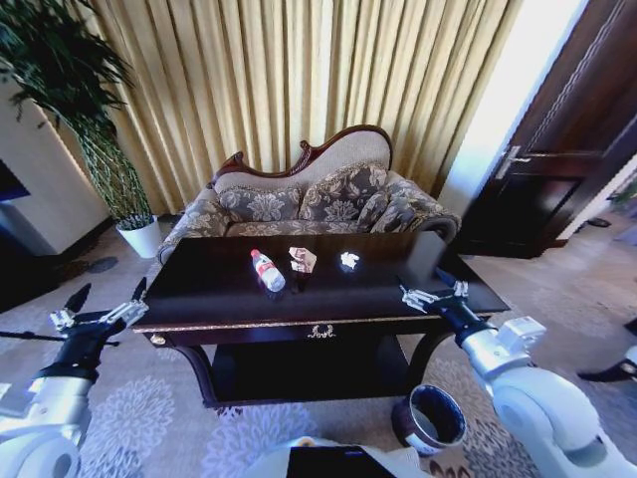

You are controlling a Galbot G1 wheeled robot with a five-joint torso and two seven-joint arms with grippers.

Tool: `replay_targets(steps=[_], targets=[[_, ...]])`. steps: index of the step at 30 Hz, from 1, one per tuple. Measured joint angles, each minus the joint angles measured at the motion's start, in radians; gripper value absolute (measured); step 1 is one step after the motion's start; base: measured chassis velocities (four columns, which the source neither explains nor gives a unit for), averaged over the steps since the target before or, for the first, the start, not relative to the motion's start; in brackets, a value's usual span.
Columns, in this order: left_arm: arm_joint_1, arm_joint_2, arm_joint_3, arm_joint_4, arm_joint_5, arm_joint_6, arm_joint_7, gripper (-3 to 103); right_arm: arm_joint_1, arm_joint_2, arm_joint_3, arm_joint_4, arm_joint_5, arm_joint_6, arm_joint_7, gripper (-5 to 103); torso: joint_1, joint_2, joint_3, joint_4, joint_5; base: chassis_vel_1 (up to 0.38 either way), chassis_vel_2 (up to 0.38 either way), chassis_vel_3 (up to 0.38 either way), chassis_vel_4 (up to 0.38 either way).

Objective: Move to the front of the table and place the trash on the table into the trash bin.

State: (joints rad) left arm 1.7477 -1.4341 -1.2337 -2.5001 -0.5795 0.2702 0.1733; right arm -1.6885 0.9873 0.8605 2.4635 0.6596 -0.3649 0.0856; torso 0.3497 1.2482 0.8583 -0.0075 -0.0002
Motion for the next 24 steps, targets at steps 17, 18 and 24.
replay_targets(steps=[17, 18, 24], targets=[[0.034, 0.000, -0.033, 0.000, -0.002, 0.004, 0.000, 100, 0.094, -0.135, -0.046, -0.072, 0.190, -0.030, 0.019, 100, 0.000, 0.000, 0.000, 0.0000, 0.0001, -0.026, 0.028, 0.025, -0.028], [0.034, 0.000, -0.033, 0.000, -0.002, 0.004, 0.000, 100, 0.094, -0.135, -0.046, -0.072, 0.190, -0.030, 0.019, 100, 0.000, 0.000, 0.000, 0.0000, 0.0001, 0.000, 0.000, 0.000, 0.000], [0.053, 0.013, -0.047, 0.000, -0.004, 0.006, 0.000, 100, 0.223, -0.218, -0.133, -0.148, 0.218, -0.041, 0.019, 100, 0.000, 0.000, 0.000, -0.0001, 0.0001, 0.000, 0.000, 0.000, 0.000]])
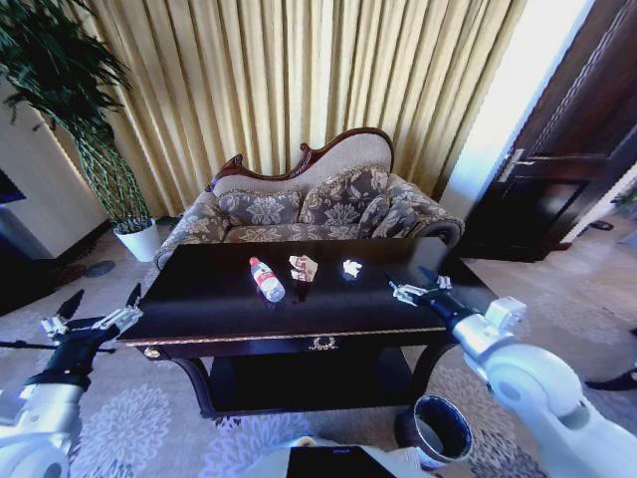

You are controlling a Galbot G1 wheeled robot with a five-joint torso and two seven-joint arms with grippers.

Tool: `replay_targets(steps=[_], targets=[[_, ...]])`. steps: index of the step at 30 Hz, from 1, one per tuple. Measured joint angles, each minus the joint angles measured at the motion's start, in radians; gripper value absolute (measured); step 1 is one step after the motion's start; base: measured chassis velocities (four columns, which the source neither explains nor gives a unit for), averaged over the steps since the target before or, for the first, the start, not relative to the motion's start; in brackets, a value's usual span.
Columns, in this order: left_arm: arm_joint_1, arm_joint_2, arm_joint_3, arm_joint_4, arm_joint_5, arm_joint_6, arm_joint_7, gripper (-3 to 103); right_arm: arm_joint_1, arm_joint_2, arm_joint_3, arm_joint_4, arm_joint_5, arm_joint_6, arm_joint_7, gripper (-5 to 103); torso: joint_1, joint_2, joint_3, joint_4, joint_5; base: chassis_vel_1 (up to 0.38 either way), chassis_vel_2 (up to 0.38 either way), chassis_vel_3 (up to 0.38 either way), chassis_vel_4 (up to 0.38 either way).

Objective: Move to the front of the table and place the trash on the table into the trash bin.

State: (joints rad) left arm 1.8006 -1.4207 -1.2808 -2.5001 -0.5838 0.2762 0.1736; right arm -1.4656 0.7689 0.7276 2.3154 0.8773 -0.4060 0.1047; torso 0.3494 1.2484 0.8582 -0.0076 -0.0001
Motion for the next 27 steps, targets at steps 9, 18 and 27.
replay_targets(steps=[9, 18, 27], targets=[[0.007, -0.002, -0.019, 0.000, -0.005, 0.000, 0.000, 100, 0.328, -0.055, -0.309, -0.203, 0.021, -0.052, 0.032, 100, 0.000, 0.000, 0.000, 0.0000, 0.0001, 0.000, 0.000, 0.000, 0.000], [0.009, -0.015, -0.020, 0.000, -0.002, 0.001, -0.001, 100, 0.588, 0.017, -0.547, -0.358, 0.044, -0.103, 0.097, 100, 0.000, 0.000, 0.000, 0.0002, 0.0000, 0.000, 0.000, 0.000, 0.000], [0.002, -0.020, -0.010, 0.000, 0.002, 0.001, -0.001, 100, 0.684, 0.072, -0.669, -0.471, 0.056, -0.121, 0.167, 100, 0.000, 0.000, 0.000, 0.0000, -0.0001, 0.000, 0.000, 0.000, 0.000]])
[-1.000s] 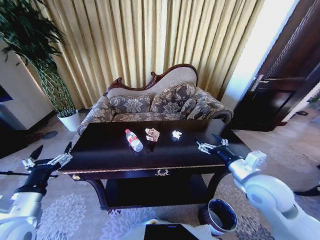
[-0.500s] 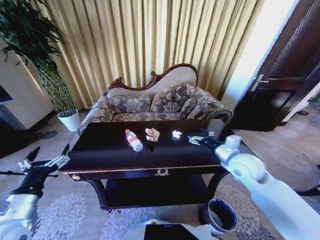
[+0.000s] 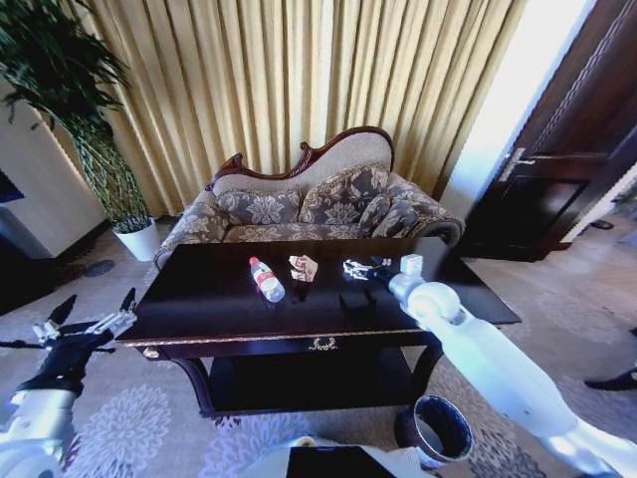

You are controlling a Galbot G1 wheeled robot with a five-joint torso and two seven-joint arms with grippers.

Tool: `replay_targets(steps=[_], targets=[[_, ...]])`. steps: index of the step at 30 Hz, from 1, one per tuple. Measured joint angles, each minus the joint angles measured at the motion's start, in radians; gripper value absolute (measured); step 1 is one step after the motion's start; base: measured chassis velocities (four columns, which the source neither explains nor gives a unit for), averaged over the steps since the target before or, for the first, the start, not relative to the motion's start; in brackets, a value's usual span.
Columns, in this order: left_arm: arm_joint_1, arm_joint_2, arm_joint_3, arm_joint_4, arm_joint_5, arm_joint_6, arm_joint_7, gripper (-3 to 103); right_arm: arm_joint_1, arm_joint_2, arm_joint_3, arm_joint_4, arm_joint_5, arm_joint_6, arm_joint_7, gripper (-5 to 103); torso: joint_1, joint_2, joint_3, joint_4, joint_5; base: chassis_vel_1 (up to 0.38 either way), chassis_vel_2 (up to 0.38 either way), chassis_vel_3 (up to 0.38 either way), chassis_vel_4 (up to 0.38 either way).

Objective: Move to the front of the table and place the trash on the table into the trash bin.

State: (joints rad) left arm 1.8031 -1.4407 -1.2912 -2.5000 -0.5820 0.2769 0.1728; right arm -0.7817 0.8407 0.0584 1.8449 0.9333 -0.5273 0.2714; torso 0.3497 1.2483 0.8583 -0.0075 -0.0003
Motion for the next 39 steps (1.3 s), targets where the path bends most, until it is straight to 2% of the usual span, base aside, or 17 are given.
replay_targets(steps=[8, 25, 27, 29, 30, 33, 35, 38, 39], targets=[[-0.007, -0.015, 0.034, 0.000, 0.028, 0.001, 0.000, 100, 0.020, 0.035, -0.041, -0.045, 0.003, -0.014, 0.061, 100, 0.000, 0.000, 0.000, 0.0000, 0.0001, 0.000, 0.000, 0.000, 0.000], [-0.010, -0.021, 0.049, 0.000, 0.041, 0.002, -0.005, 100, 0.057, 0.045, -0.066, -0.084, 0.004, -0.017, 0.070, 101, 0.000, 0.000, 0.000, 0.0000, 0.0001, 0.000, 0.000, 0.000, 0.000], [-0.010, -0.020, 0.048, 0.000, 0.040, 0.002, -0.006, 100, 0.058, 0.047, -0.072, -0.087, 0.003, -0.021, 0.070, 99, 0.000, 0.000, 0.000, 0.0001, 0.0001, 0.000, 0.000, 0.000, 0.000], [-0.011, -0.020, 0.047, 0.000, 0.039, 0.002, -0.008, 100, 0.059, 0.047, -0.076, -0.089, -0.001, -0.024, 0.069, 89, 0.000, 0.000, 0.000, 0.0000, 0.0001, 0.000, 0.000, 0.000, 0.000], [-0.011, -0.020, 0.047, 0.000, 0.039, 0.002, -0.008, 100, 0.059, 0.047, -0.076, -0.089, -0.001, -0.024, 0.069, 89, 0.000, 0.000, 0.000, 0.0000, 0.0001, 0.000, 0.000, 0.000, 0.000], [-0.012, -0.021, 0.050, 0.000, 0.039, 0.003, -0.020, 100, 0.060, 0.045, -0.078, -0.092, -0.013, -0.024, 0.068, 73, 0.000, 0.000, 0.000, 0.0001, 0.0001, 0.000, 0.000, 0.000, 0.000], [-0.012, -0.021, 0.050, 0.000, 0.038, 0.003, -0.022, 100, 0.060, 0.044, -0.078, -0.093, -0.014, -0.024, 0.068, 73, 0.000, 0.000, 0.000, 0.0000, 0.0001, 0.000, 0.000, 0.000, 0.000], [-0.014, -0.020, 0.051, 0.000, 0.038, 0.004, -0.023, 100, 0.060, 0.040, -0.074, -0.091, -0.014, -0.024, 0.067, 56, 0.000, 0.000, 0.000, 0.0000, 0.0001, 0.000, 0.000, 0.000, 0.000], [-0.014, -0.020, 0.051, 0.000, 0.038, 0.004, -0.023, 100, 0.060, 0.040, -0.074, -0.091, -0.014, -0.024, 0.067, 56, 0.000, 0.000, 0.000, 0.0000, 0.0001, 0.000, 0.000, 0.000, 0.000]])
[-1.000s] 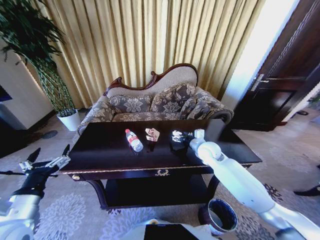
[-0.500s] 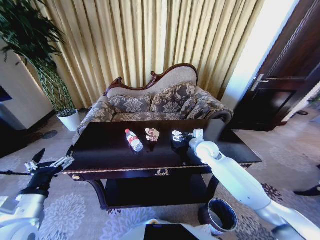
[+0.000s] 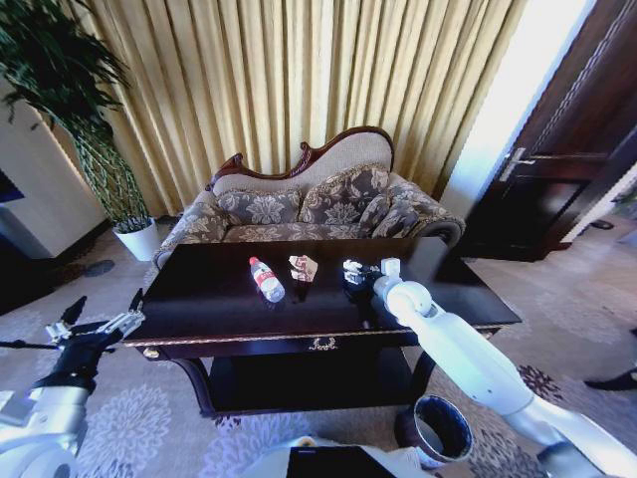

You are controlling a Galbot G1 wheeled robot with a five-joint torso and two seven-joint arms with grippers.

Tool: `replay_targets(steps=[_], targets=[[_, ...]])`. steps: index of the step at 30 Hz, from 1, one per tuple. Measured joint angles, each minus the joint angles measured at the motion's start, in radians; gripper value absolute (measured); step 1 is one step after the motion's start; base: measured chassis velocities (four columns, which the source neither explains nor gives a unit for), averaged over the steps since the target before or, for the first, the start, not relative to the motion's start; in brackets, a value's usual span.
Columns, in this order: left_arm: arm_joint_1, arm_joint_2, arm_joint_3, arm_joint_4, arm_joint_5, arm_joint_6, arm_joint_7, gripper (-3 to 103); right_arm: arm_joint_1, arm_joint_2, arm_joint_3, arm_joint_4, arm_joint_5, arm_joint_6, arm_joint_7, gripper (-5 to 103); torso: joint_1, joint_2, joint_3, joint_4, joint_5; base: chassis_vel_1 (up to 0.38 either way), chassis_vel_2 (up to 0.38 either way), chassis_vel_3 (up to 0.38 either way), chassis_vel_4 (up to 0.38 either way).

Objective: Move to the front of the table and place the trash on the table into the trash bin.

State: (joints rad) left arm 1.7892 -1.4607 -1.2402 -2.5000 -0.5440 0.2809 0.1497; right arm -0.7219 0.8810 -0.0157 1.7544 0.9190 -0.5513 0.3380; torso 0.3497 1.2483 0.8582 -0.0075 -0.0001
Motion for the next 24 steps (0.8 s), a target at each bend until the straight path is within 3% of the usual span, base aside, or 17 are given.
replay_targets(steps=[3, 5, 12, 17, 24], targets=[[-0.002, 0.001, 0.004, 0.000, 0.000, 0.001, 0.000, 100, -0.001, -0.002, 0.003, 0.005, 0.000, 0.001, 0.000, 40, 0.000, 0.000, 0.000, 0.0000, 0.0000, 0.000, 0.000, 0.000, 0.000], [-0.002, 0.001, 0.004, 0.000, 0.000, 0.001, 0.000, 100, -0.002, -0.003, 0.004, 0.007, 0.000, 0.002, 0.000, 40, 0.000, 0.000, 0.000, 0.0000, 0.0000, 0.000, 0.000, 0.000, 0.000], [0.001, 0.002, 0.001, 0.000, -0.002, 0.001, -0.001, 100, -0.007, -0.008, 0.008, 0.021, 0.004, 0.004, -0.001, 7, 0.000, 0.000, 0.000, 0.0000, 0.0000, 0.000, 0.000, 0.000, 0.000], [-0.003, 0.002, 0.002, 0.000, -0.003, 0.001, -0.001, 100, -0.013, -0.011, 0.019, 0.035, 0.009, 0.008, -0.001, 1, 0.000, 0.000, 0.000, 0.0001, 0.0000, 0.000, 0.000, 0.000, 0.000], [-0.014, 0.003, 0.009, 0.000, -0.004, 0.001, -0.001, 100, -0.053, -0.036, 0.080, 0.094, 0.021, 0.036, -0.001, 1, 0.000, 0.000, 0.000, 0.0001, 0.0000, 0.000, 0.000, 0.000, 0.000]])
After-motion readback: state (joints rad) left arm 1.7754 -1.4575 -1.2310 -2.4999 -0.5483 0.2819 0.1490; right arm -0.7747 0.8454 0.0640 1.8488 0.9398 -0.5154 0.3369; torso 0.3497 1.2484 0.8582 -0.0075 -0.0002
